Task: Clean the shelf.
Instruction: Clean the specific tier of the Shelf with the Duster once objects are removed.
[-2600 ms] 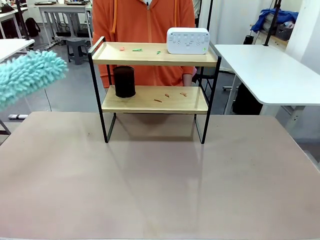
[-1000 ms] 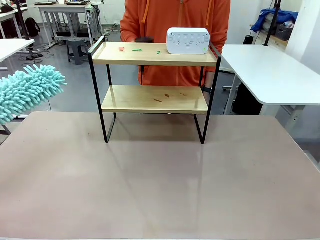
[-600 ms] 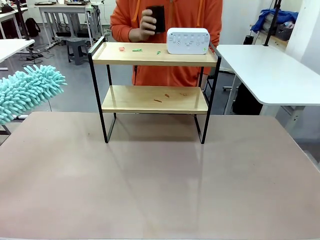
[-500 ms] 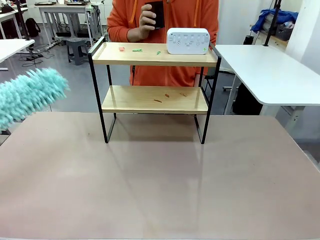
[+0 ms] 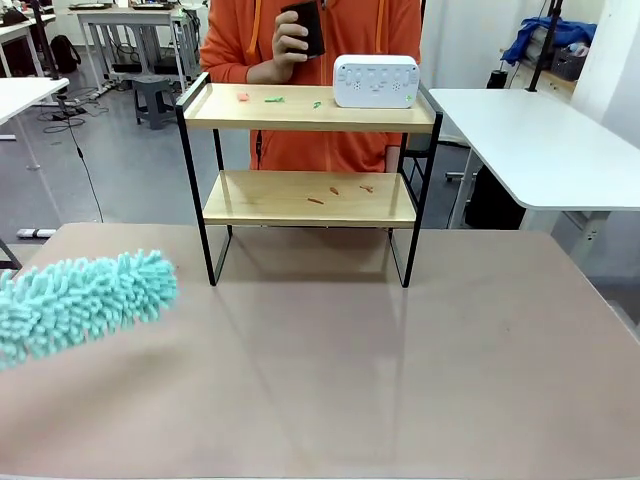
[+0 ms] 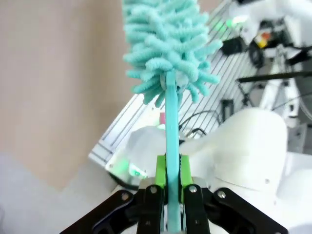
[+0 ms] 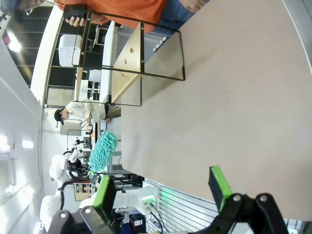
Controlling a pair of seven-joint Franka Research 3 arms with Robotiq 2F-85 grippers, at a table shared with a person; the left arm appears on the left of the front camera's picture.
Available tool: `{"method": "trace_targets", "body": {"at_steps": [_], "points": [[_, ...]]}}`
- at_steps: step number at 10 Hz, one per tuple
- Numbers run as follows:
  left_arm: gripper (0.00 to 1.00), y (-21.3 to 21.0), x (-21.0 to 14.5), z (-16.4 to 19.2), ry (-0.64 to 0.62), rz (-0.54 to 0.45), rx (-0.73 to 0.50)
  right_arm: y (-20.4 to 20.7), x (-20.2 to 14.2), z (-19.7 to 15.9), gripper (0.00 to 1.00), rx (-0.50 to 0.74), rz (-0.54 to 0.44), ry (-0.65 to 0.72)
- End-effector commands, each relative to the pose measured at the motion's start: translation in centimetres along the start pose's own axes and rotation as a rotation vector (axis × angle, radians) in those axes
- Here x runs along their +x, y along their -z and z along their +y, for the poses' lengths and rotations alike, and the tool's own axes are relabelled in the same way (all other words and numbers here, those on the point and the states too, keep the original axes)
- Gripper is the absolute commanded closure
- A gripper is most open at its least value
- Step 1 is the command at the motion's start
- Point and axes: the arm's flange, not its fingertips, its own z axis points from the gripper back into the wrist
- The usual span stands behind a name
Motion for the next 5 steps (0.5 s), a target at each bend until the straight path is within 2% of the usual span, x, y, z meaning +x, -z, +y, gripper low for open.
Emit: {"method": "trace_targets", "body": {"at_steps": [1,2,3,4,5], "points": [[0.88,1.2,-0.2,-1.8,0.092,-0.029,-0.030,0.3,-0.1,0.1,0.00,0.017,-0.013,-0.025],[0.88,2.4,1.5,-2.8,0.108,-0.060,-0.083,0.3,-0.1,0.1,0.00,0.017,-0.013,-0.025],[0.88,4.4,4.0,-3.8,0.076,-0.129,-0.078,0.3,-0.1,0.1,0.00,0.017,-0.013,-0.025],[0.88,6.6,6.6,-5.1,0.045,-0.153,-0.052,0.3,-0.1,0.1,0.00,0.017,-0.013,-0.025],[0.88,8.0,8.7,-6.1,-0.018,-0.225,-0.003,0.3,-0.1,0.1,0.00,0.017,-0.013,-0.025]]}}
